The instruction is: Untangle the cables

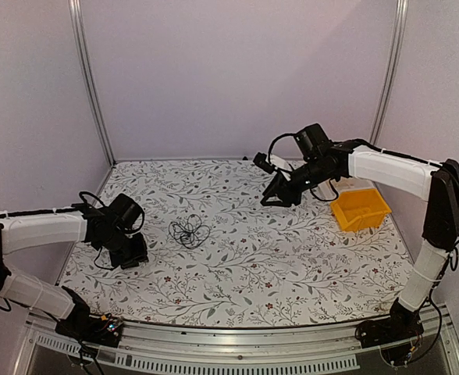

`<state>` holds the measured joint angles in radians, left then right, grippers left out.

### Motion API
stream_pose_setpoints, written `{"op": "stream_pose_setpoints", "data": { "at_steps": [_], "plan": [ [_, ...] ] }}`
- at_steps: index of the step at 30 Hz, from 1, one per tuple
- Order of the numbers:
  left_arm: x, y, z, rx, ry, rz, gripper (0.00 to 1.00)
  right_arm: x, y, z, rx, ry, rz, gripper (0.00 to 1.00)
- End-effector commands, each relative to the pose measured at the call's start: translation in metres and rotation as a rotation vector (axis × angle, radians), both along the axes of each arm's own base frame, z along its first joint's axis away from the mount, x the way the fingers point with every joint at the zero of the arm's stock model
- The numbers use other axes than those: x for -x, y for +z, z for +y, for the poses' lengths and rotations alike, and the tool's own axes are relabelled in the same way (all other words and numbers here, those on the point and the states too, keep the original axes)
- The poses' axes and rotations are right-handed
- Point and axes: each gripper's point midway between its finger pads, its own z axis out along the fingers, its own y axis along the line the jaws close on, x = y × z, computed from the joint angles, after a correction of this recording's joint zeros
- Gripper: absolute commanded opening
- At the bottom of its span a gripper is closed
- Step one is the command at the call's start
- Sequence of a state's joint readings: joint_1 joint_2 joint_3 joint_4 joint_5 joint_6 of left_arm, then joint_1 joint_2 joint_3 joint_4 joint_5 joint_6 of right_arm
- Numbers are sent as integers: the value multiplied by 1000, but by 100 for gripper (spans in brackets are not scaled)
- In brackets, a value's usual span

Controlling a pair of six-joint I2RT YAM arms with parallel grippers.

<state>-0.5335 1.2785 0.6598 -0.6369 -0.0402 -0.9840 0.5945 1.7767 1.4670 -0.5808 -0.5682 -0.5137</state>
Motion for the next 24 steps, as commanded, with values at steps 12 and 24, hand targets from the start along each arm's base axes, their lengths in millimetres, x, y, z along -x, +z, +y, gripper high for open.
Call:
{"op": "stream_pose_setpoints", "data": {
  "at_steps": [12,24],
  "plan": [
    [-43,0,-10,-22,-59,-97,1,-2,5,8,-21,2,2,37],
    [-110,241,-103,174,-562,-808,0,-11,80,31,-176,77,-111,37]
  ]
}}
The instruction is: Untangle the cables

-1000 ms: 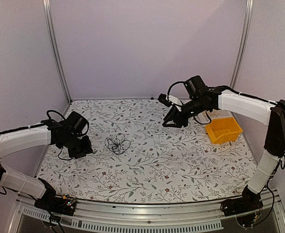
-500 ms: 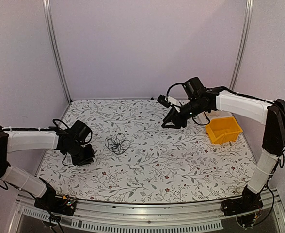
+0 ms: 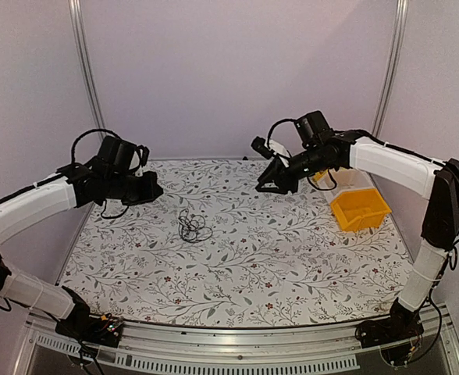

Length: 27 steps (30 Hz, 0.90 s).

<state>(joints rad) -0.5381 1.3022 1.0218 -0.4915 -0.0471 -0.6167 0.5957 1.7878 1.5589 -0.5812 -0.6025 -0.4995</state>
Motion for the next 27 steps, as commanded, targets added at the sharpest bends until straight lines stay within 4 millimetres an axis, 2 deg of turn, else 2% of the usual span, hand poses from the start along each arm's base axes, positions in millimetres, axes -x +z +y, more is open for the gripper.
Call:
{"op": "stream_pose_setpoints", "data": {
  "at_steps": [1,3,6,10,15,21,27],
  "plan": [
    [-2,111,-49,126,-309,-341,0,-4,61,22,-136,67,-91,37],
    [-2,134,-62,158,-362,-386,0,-8,91,29,-193,78,-136,40],
    [-4,154,-79,185,-411,-414,0,-11,133,40,-280,103,-195,45],
    [-5,175,-100,206,-449,-454,0,-1,157,52,-348,160,-214,51],
    [-2,190,-121,243,-495,-468,0,11,148,66,-351,207,-189,60],
    [9,198,-142,290,-582,-467,0,-6,135,73,-340,126,-157,61],
    [17,198,-153,311,-644,-455,0,-7,131,77,-343,131,-143,62]
  ]
}}
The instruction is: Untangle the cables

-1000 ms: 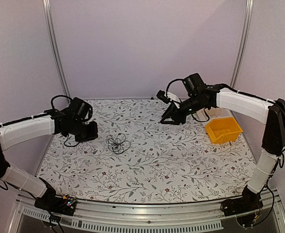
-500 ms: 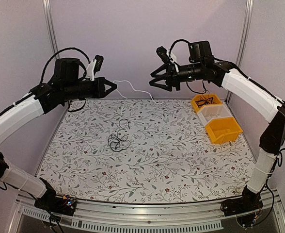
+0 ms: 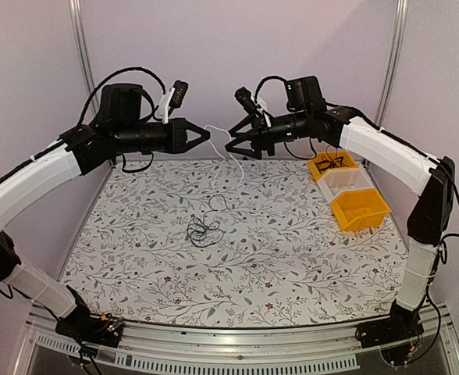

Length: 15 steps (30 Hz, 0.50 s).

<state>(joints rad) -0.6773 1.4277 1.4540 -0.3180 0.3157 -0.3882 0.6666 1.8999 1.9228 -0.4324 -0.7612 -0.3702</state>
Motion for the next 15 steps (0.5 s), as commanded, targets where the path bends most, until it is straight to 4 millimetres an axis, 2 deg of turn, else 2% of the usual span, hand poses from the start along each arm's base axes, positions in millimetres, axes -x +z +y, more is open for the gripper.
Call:
{"op": "stream_pose_setpoints", "data": {
  "at_steps": [1,3,5,7,8,9,10,12,15],
  "plan": [
    [9,11,-16,25,-85,-32,0,-5,-2,4,-17,-10,23,62],
    [11,9,-18,24,-98,-28,0,-5,-1,4,-23,-15,33,58],
    [13,7,-21,21,-110,-25,0,-6,1,4,-25,-24,36,46],
    [13,1,-23,12,-115,-20,0,-9,3,3,-25,-44,32,25],
    [13,-6,-24,3,-115,-16,0,-10,7,2,-29,-58,23,10],
    [11,-15,-23,-11,-108,-13,8,-10,12,1,-33,-64,16,0],
    [7,-26,-23,-27,-91,-15,23,-7,19,-1,-41,-59,4,0],
    [-2,-51,-23,-49,-58,-26,40,2,34,-6,-57,-41,-25,0],
    [-20,-81,-28,-15,-5,-77,46,15,55,-14,-79,-28,-48,0]
  ]
}}
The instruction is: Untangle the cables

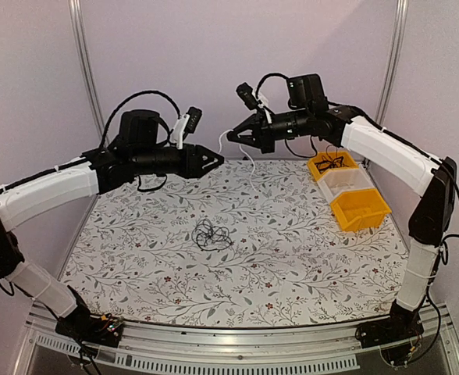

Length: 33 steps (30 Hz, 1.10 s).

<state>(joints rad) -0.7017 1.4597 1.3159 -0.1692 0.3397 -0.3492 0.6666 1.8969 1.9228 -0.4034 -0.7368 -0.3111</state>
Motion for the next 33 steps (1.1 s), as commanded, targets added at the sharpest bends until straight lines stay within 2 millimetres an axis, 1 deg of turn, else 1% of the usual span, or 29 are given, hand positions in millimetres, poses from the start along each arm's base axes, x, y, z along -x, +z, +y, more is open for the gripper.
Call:
{"op": "stream_pose_setpoints", "data": {
  "at_steps": [1,2,4,7,8,9,12,14,15,16,18,20,22,24,27,30,33],
  "plan": [
    [-24,-45,-13,32,52,-73,47,24,53,-17,-62,12,-75,0],
    [-28,-51,-18,55,47,-78,47,26,55,-18,-62,9,-71,0],
    [-35,-74,-29,66,32,-41,47,27,60,-21,-61,-7,-68,0],
    [-36,-118,-42,42,-15,43,43,26,65,-25,-58,-28,-81,0],
    [-36,-138,-44,18,-19,82,40,26,68,-26,-60,-35,-86,0],
    [-36,-159,-44,-8,-19,118,36,25,71,-27,-62,-43,-92,0],
    [-32,-207,-35,-85,-6,203,26,24,83,-34,-73,-75,-116,0],
    [-29,-230,-28,-140,8,248,25,18,89,-43,-77,-111,-129,0],
    [-27,-238,-25,-162,12,264,25,15,92,-49,-78,-129,-136,0],
    [-24,-243,-22,-178,14,279,26,6,94,-60,-76,-159,-138,0],
    [-19,-248,-18,-200,14,299,29,-8,92,-78,-57,-210,-140,0],
    [-15,-247,-15,-210,13,312,33,-27,84,-100,-22,-273,-138,0],
    [-12,-239,-17,-202,-3,332,35,-46,70,-122,33,-342,-148,0],
    [-7,-226,-24,-187,-30,336,36,-66,58,-146,92,-426,-163,0],
    [-4,-209,-28,-185,-28,312,37,-91,39,-187,165,-524,-169,0],
    [-4,-201,-25,-185,8,323,37,-110,21,-230,242,-619,-150,0],
    [-2,-187,-24,-156,19,316,37,-125,-2,-269,332,-676,-153,0]
  ]
}}
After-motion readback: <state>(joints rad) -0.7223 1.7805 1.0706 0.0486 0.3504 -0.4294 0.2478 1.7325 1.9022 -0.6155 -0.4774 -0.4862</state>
